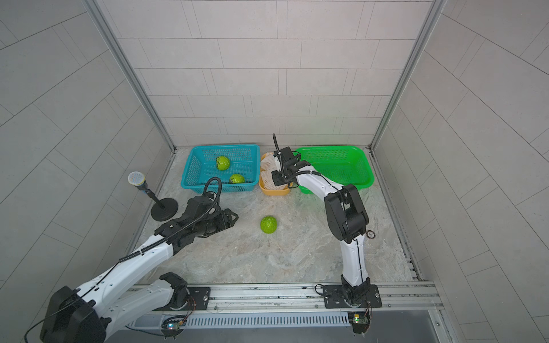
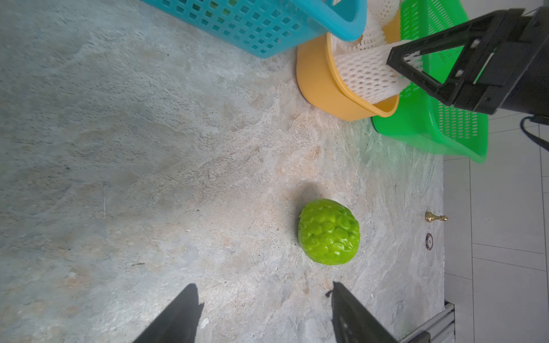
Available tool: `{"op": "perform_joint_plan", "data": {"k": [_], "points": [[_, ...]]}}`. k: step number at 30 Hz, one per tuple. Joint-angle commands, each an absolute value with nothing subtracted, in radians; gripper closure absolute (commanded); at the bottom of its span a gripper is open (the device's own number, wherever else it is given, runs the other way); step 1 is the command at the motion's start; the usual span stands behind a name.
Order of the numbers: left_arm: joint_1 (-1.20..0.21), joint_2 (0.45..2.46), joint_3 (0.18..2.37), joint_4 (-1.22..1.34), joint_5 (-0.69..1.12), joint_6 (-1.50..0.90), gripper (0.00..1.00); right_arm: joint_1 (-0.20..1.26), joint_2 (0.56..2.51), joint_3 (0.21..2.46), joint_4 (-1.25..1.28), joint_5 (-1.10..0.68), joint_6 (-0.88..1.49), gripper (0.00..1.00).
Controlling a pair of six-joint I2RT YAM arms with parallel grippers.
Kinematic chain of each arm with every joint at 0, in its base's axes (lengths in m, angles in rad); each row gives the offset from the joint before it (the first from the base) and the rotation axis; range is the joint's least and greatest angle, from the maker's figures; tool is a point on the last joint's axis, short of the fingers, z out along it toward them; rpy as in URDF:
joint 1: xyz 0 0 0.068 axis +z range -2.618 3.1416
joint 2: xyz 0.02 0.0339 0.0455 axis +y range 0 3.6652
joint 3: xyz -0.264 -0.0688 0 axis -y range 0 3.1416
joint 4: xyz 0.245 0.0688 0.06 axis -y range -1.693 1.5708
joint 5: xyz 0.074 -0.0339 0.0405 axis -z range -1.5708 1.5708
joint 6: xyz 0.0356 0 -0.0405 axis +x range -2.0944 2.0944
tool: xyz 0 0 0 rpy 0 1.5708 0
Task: Sleeve custard apples in foam nets
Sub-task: Pick up the foam net from the storage box.
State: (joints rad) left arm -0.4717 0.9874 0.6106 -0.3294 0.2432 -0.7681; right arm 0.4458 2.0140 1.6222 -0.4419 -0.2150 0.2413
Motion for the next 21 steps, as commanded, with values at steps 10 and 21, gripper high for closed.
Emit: {"op": "perform_joint_plan", "data": {"k": [10,21], "points": [[-0.466,0.988,0.634,-0.291,0.274,-0.781,0.23,0.446,1.858,1.604,-0.466,-0.233,0.234,1.0],[-0.43,0.988,0.72,-0.246,0.352,-0.811,0.23,0.45,1.611,1.474,-0.417,-0.255,0.284,1.0]]}}
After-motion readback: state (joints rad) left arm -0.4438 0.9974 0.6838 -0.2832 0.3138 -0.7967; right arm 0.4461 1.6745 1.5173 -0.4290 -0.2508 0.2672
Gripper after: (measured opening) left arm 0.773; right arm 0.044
